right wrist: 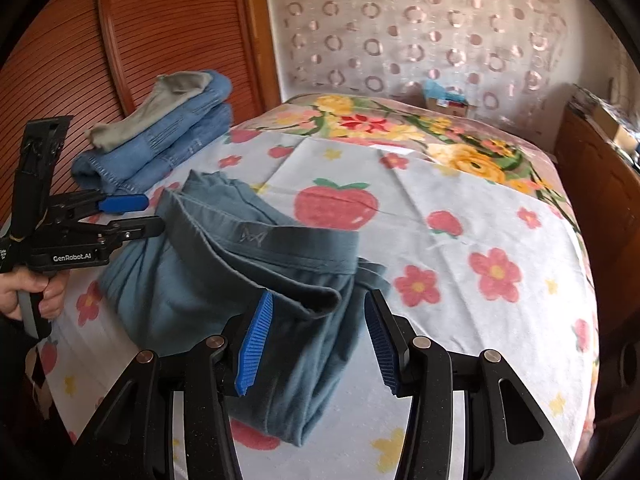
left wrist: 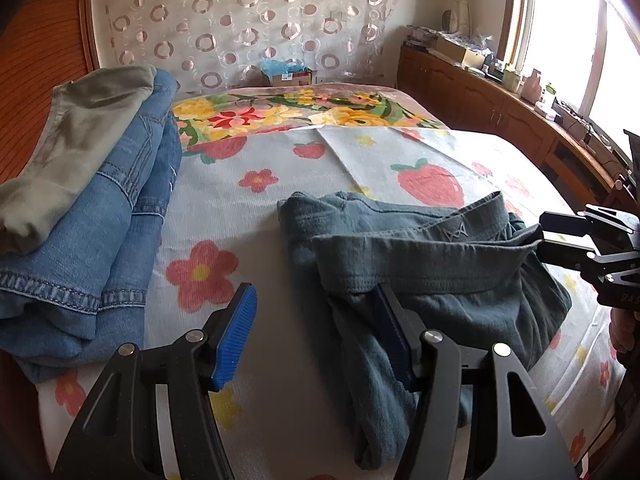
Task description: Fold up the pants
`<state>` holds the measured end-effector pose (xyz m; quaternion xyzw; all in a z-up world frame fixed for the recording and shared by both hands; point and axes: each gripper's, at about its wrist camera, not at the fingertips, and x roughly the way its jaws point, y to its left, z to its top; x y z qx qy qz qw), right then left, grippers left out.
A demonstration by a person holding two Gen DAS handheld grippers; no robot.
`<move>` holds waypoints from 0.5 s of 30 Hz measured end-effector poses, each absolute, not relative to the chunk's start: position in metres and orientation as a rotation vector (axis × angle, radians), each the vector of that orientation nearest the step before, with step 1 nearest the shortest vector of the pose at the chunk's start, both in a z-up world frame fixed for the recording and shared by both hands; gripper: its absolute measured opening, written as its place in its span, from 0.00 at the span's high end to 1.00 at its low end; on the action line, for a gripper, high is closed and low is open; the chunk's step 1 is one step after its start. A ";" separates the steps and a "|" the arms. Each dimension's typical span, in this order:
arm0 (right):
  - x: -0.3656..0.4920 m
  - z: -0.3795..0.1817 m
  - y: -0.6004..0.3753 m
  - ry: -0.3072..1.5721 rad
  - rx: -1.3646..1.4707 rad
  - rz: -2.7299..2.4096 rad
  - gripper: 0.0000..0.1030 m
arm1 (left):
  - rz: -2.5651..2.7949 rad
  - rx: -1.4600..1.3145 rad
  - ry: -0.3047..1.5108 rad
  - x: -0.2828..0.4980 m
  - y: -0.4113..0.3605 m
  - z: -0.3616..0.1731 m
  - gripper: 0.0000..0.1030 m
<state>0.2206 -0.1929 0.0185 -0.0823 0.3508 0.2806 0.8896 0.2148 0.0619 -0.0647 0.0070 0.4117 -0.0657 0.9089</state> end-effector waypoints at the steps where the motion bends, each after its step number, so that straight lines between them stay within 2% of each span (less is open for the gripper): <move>1: 0.221 0.018 -0.193 0.728 -0.171 0.597 0.52 | -0.134 0.013 0.851 0.215 0.063 -0.065 0.41; 4: 0.226 0.016 -0.190 0.727 -0.186 0.602 0.52 | -0.137 0.012 0.851 0.214 0.063 -0.065 0.41; 5: 0.228 0.015 -0.187 0.732 -0.197 0.606 0.55 | -0.139 0.015 0.849 0.214 0.062 -0.064 0.41; 7: 0.231 0.013 -0.181 0.741 -0.238 0.606 0.68 | -0.145 0.013 0.845 0.213 0.061 -0.063 0.41; 9: 0.236 0.013 -0.176 0.750 -0.266 0.601 0.89 | -0.148 0.013 0.841 0.212 0.060 -0.061 0.41; 10: 0.241 0.014 -0.175 0.756 -0.268 0.601 0.93 | -0.150 0.013 0.837 0.211 0.060 -0.060 0.41; 15: 0.260 0.033 -0.178 0.709 -0.174 0.559 0.95 | -0.156 0.009 0.810 0.202 0.060 -0.051 0.41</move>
